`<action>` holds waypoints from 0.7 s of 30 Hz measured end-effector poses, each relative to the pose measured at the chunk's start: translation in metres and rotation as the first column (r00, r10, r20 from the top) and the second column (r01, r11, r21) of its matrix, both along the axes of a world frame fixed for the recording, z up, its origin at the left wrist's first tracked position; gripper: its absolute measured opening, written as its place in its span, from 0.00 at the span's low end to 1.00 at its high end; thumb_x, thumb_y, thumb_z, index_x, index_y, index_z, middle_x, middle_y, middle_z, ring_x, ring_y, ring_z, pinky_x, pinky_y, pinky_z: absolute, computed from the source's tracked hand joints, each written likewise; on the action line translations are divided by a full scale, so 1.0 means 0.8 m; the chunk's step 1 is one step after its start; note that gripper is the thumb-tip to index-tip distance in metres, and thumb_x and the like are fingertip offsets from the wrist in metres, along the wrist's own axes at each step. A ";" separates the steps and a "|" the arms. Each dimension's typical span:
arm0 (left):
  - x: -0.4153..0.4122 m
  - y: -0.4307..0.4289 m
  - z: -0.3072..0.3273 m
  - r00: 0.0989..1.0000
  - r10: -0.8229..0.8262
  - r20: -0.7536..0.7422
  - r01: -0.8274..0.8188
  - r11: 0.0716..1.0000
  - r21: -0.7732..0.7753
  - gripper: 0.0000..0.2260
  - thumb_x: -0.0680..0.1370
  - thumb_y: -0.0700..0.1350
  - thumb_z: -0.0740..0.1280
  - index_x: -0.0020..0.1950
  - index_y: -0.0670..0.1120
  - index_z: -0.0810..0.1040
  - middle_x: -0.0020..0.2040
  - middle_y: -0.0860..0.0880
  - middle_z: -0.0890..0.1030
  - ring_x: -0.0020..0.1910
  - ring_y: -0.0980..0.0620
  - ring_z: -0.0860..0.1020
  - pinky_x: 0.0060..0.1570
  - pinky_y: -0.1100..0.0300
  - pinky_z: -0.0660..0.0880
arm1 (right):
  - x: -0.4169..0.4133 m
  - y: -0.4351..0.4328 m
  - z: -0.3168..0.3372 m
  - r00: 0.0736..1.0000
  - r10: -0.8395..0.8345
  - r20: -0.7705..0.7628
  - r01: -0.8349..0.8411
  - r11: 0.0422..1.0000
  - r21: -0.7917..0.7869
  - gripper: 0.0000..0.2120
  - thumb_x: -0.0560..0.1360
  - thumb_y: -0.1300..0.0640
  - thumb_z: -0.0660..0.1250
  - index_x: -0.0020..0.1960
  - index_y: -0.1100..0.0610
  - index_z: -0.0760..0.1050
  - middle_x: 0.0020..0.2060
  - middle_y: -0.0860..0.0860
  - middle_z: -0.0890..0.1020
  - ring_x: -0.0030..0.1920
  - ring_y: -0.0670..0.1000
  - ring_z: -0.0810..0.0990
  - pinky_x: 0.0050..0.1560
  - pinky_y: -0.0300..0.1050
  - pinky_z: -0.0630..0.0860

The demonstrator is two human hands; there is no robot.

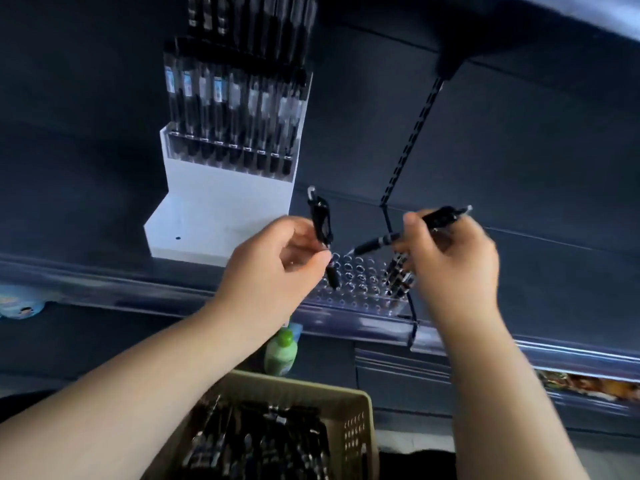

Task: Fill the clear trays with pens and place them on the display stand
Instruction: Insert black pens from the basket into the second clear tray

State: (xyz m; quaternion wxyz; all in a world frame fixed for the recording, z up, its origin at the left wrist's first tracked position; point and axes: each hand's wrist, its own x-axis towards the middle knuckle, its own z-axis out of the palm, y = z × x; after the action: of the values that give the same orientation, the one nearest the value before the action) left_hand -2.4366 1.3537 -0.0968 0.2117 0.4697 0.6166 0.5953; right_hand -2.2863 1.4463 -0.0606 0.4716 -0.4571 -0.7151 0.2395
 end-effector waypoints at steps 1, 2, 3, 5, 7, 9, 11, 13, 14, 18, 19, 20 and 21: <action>-0.003 0.015 0.007 1.000 -0.015 0.001 0.015 1.000 0.019 0.07 0.71 0.45 0.70 0.48 0.54 0.77 0.42 0.60 0.82 0.43 0.62 0.81 0.45 0.70 0.75 | 0.000 0.017 0.010 1.000 -0.008 -0.007 0.008 1.000 0.016 0.05 0.71 0.50 0.68 0.39 0.44 0.72 0.36 0.47 0.83 0.38 0.48 0.83 0.46 0.54 0.79; -0.007 0.027 0.014 0.999 -0.033 0.010 0.033 0.999 0.040 0.07 0.72 0.44 0.70 0.47 0.53 0.77 0.42 0.59 0.83 0.43 0.61 0.81 0.46 0.67 0.77 | 0.002 0.032 0.019 0.999 -0.014 -0.029 0.015 1.000 0.021 0.10 0.70 0.54 0.71 0.41 0.43 0.71 0.36 0.46 0.83 0.38 0.46 0.83 0.46 0.52 0.80; -0.012 0.044 0.017 0.998 -0.052 0.027 0.050 0.997 0.056 0.07 0.72 0.43 0.71 0.47 0.53 0.77 0.42 0.58 0.83 0.43 0.59 0.82 0.48 0.62 0.78 | 0.003 0.050 0.024 1.000 -0.018 -0.018 0.018 0.999 0.040 0.14 0.70 0.55 0.72 0.43 0.42 0.68 0.36 0.46 0.83 0.37 0.44 0.83 0.45 0.46 0.80; -0.019 0.056 0.019 0.997 -0.057 0.044 0.053 0.995 0.079 0.06 0.72 0.43 0.71 0.45 0.53 0.78 0.42 0.56 0.84 0.43 0.57 0.82 0.50 0.55 0.79 | 0.006 0.066 0.031 0.998 -0.045 0.047 0.041 0.996 0.085 0.15 0.70 0.54 0.71 0.46 0.42 0.66 0.35 0.47 0.82 0.34 0.39 0.80 0.36 0.28 0.74; -0.030 0.068 0.007 0.998 -0.026 0.059 0.020 0.996 0.092 0.05 0.71 0.45 0.71 0.44 0.54 0.78 0.43 0.56 0.84 0.44 0.57 0.83 0.51 0.53 0.78 | 0.005 0.081 0.027 0.992 -0.061 0.112 0.048 0.992 0.118 0.09 0.74 0.52 0.67 0.47 0.43 0.67 0.33 0.48 0.82 0.35 0.43 0.80 0.31 0.28 0.70; -0.038 0.076 -0.009 0.994 0.014 0.112 -0.025 0.995 0.098 0.05 0.69 0.48 0.70 0.43 0.56 0.79 0.43 0.55 0.84 0.44 0.55 0.83 0.52 0.53 0.78 | 0.003 0.090 0.019 0.984 -0.050 0.169 0.029 0.992 0.124 0.04 0.76 0.52 0.63 0.47 0.43 0.68 0.34 0.47 0.81 0.36 0.47 0.80 0.34 0.32 0.70; -0.042 0.082 -0.021 0.985 0.046 0.168 -0.063 0.994 0.094 0.05 0.69 0.48 0.69 0.42 0.58 0.79 0.44 0.55 0.84 0.43 0.55 0.83 0.51 0.54 0.78 | 0.003 0.096 0.013 0.974 -0.039 0.223 0.014 0.994 0.111 0.03 0.77 0.52 0.62 0.48 0.44 0.70 0.36 0.43 0.81 0.36 0.43 0.79 0.34 0.28 0.69; -0.043 0.087 -0.026 0.982 0.053 0.184 -0.072 0.992 0.099 0.05 0.70 0.49 0.69 0.44 0.58 0.79 0.44 0.55 0.84 0.43 0.55 0.84 0.50 0.54 0.77 | 0.004 0.099 0.011 0.967 -0.040 0.250 0.011 0.993 0.115 0.02 0.77 0.53 0.63 0.48 0.46 0.72 0.37 0.40 0.79 0.39 0.41 0.79 0.35 0.27 0.69; -0.042 0.088 -0.027 0.982 0.052 0.183 -0.071 0.993 0.100 0.05 0.69 0.50 0.70 0.45 0.57 0.79 0.44 0.55 0.84 0.43 0.55 0.84 0.51 0.53 0.77 | 0.004 0.100 0.010 0.964 -0.040 0.263 0.009 0.993 0.121 0.03 0.77 0.53 0.63 0.48 0.46 0.74 0.37 0.41 0.79 0.40 0.43 0.79 0.38 0.30 0.70; -0.033 0.092 -0.034 0.982 0.027 0.188 -0.042 0.996 0.081 0.08 0.68 0.54 0.69 0.45 0.58 0.79 0.44 0.56 0.84 0.43 0.55 0.84 0.51 0.52 0.77 | 0.005 0.103 0.004 0.948 -0.051 0.315 0.013 0.992 0.124 0.03 0.76 0.54 0.64 0.47 0.47 0.74 0.37 0.40 0.77 0.38 0.44 0.76 0.36 0.24 0.66; -0.031 0.091 -0.035 0.982 0.021 0.186 -0.036 0.996 0.077 0.07 0.68 0.54 0.69 0.45 0.58 0.79 0.44 0.56 0.84 0.43 0.55 0.84 0.50 0.53 0.76 | 0.005 0.103 0.003 0.944 -0.054 0.324 0.015 0.992 0.122 0.03 0.76 0.54 0.64 0.47 0.47 0.74 0.36 0.38 0.76 0.37 0.44 0.75 0.36 0.22 0.65; -0.028 0.091 -0.035 0.983 0.014 0.186 -0.029 0.997 0.078 0.07 0.68 0.53 0.69 0.44 0.58 0.79 0.44 0.56 0.84 0.42 0.55 0.84 0.49 0.55 0.76 | 0.005 0.103 0.002 0.942 -0.055 0.331 0.016 0.993 0.119 0.03 0.76 0.54 0.64 0.47 0.48 0.75 0.36 0.37 0.75 0.37 0.45 0.74 0.36 0.22 0.65; -0.027 0.090 -0.035 0.982 0.009 0.187 -0.024 0.997 0.079 0.06 0.68 0.52 0.69 0.44 0.57 0.79 0.44 0.56 0.84 0.42 0.55 0.84 0.48 0.55 0.76 | 0.005 0.102 0.002 0.942 -0.053 0.332 0.016 0.993 0.115 0.03 0.76 0.54 0.64 0.47 0.48 0.76 0.36 0.37 0.75 0.38 0.45 0.73 0.37 0.23 0.65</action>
State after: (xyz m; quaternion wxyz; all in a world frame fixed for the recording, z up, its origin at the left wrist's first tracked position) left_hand -2.4583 1.4255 -0.1251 0.2444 0.4150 0.5731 0.6630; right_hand -2.2822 1.5282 -0.0594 0.3721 -0.4766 -0.7888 0.1099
